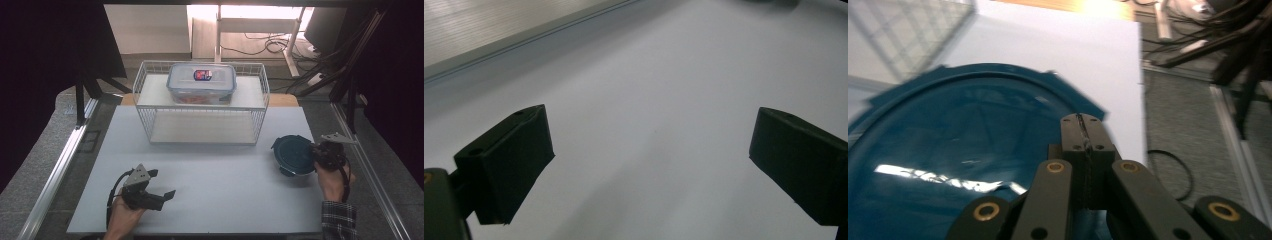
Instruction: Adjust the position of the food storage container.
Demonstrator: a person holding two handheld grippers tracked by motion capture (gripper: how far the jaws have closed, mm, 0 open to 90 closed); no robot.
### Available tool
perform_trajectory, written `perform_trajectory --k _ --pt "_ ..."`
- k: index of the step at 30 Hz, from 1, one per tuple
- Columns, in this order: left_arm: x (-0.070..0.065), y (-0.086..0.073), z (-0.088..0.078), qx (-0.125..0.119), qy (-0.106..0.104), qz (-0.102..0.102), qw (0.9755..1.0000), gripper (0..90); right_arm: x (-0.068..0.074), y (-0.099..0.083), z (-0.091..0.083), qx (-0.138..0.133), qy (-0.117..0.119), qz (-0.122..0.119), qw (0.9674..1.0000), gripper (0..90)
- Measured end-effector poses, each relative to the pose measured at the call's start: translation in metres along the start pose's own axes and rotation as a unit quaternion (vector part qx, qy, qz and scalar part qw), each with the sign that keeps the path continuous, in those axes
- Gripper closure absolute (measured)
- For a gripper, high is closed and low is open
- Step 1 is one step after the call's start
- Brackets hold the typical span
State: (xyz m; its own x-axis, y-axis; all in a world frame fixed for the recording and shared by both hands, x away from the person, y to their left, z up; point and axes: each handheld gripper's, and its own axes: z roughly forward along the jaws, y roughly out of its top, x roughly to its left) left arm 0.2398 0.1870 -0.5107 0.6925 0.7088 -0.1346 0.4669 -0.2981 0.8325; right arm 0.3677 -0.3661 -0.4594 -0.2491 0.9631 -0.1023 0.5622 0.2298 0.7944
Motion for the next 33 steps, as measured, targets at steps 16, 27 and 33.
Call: perform_trajectory --k 16,27,33 --pt "0.001 -0.001 0.003 0.005 -0.008 -0.009 0.9999 3.4 -0.023 0.005 0.024 0.037 -0.030 0.009 0.9988 89.4" --pt "0.000 -0.001 0.005 0.009 -0.013 -0.008 0.9998 3.4 -0.008 0.005 0.020 0.043 0.012 -0.010 0.9990 89.5" --pt "0.000 -0.001 0.005 0.010 -0.015 -0.008 0.9998 3.4 0.012 0.007 0.020 0.043 0.037 -0.029 0.9979 89.5"
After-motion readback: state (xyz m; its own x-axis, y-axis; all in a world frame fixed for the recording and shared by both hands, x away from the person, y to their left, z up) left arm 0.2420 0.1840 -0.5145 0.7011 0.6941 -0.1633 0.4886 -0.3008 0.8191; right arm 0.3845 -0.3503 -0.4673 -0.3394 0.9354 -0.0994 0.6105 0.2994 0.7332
